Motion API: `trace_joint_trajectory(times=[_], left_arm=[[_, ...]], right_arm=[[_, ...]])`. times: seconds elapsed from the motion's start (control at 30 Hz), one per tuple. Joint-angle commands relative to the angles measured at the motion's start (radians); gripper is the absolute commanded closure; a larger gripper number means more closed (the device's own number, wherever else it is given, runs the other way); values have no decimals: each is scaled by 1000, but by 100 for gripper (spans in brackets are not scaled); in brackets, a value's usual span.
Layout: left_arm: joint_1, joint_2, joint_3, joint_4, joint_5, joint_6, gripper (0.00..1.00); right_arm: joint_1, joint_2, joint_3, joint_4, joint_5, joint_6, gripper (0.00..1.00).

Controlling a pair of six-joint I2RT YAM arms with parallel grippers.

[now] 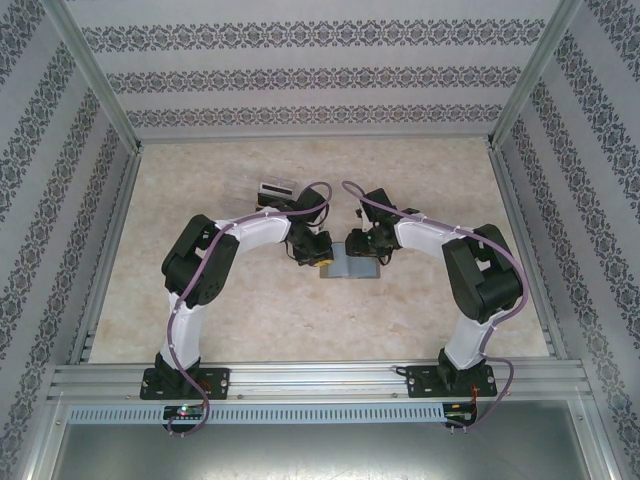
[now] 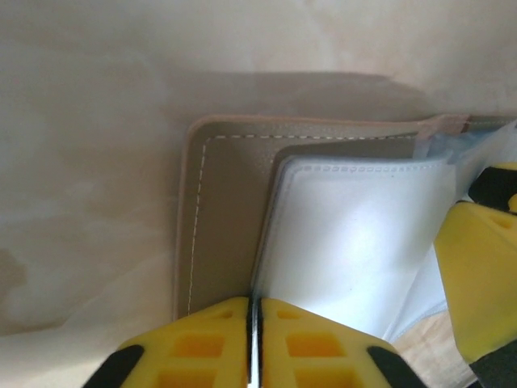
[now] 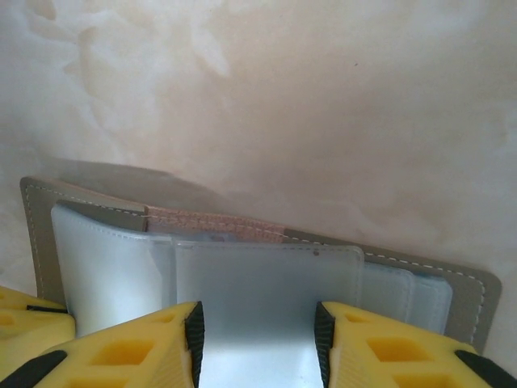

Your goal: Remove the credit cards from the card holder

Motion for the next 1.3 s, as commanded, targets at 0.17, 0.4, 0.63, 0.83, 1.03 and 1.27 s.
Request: trace_joint_trajectory(times=[0.17, 0.4, 0.63, 0.83, 1.03, 1.27], left_arm=[[-10, -19, -23, 2, -36, 47, 100], [-10, -45, -54, -9, -47, 79, 100], [-10, -20, -33, -1, -20, 83, 100], [-10, -14, -30, -6, -16, 87, 100], [-10, -13, -31, -7, -12, 89, 100], [-11, -4, -33, 0, 0, 89, 100]], right_arm=[[-15, -196, -63, -19, -3, 16, 54], [-32, -339, -236, -39, -26, 115, 55], [-16, -295, -273, -17, -16, 163, 59], [-7, -225, -214, -13, 35, 157, 59], [-2, -191, -185, -10, 57, 146, 58], [4, -161, -173, 13, 2, 133, 68]])
